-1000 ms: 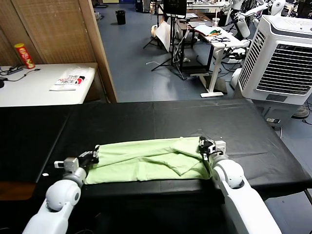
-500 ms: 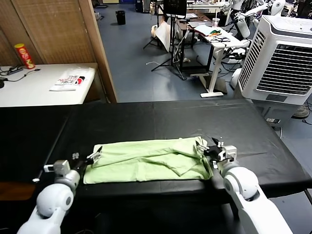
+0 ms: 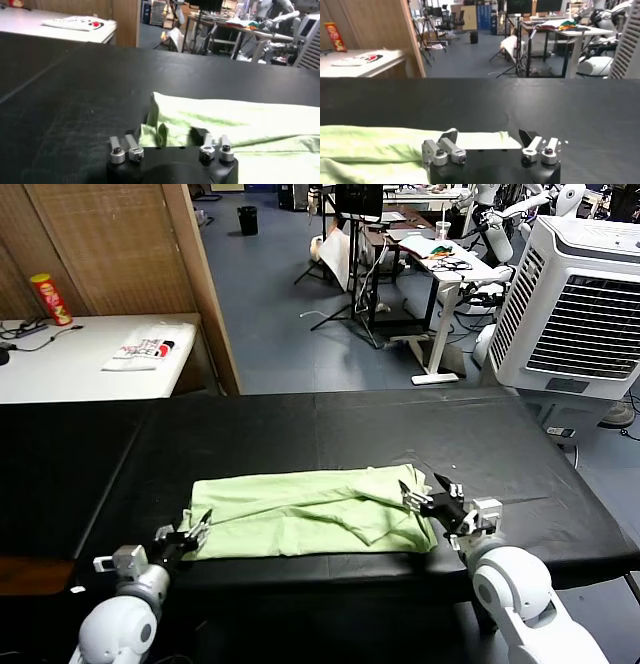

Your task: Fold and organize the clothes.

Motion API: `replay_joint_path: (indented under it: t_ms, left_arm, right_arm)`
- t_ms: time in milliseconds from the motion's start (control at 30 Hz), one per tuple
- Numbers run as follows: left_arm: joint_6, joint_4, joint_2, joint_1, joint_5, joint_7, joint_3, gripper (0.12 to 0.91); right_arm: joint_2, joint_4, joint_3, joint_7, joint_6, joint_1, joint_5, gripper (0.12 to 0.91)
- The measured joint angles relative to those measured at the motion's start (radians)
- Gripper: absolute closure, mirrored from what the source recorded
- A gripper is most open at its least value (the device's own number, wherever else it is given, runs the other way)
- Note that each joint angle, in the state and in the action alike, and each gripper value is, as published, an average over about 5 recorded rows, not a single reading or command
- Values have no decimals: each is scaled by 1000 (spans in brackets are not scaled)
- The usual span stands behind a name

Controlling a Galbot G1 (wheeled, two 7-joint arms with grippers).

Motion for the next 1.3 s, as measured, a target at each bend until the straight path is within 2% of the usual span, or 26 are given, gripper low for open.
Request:
replay_joint_path:
  t_ms: [133,233,367,500,667,767,900,1000,1133,1300]
  left_arm:
    - [-4,-9,-15,3,36,-4,2,796]
    - [-19,-8,-16,-3,91,-2,1,869]
    - [-61,16,11,-17,212,12,-12,861]
    - [-105,50,77,-12,330,23,-44,865]
    - [-111,69,203,17,350,21,-116,865]
    - [-88,53,256,28,329,10,-143,865]
    - [-14,-16,257,18,255,-23,-128,865]
    - [40,-90,219,2,198,-44,-82,865]
    - [91,-174,148,-28,117,-85,15,865]
    - [115,-209,54,-73,72,-111,152,865]
  right_arm:
    - [2,9,6,-1,2,-9,-2,227]
    - [2,19,15,0,3,-14,-3,227]
    - [1,31,30,2,3,-21,-3,227]
    - [3,36,39,2,5,-29,-5,227]
    - [13,36,41,2,7,-38,-19,227]
    - [22,38,39,1,8,-44,-40,227]
    - [25,42,40,-1,11,-57,-80,227]
    - [27,47,49,-5,17,-73,-103,227]
    - [34,50,66,-7,22,-99,-124,227]
    - [45,51,77,-7,23,-125,-149,227]
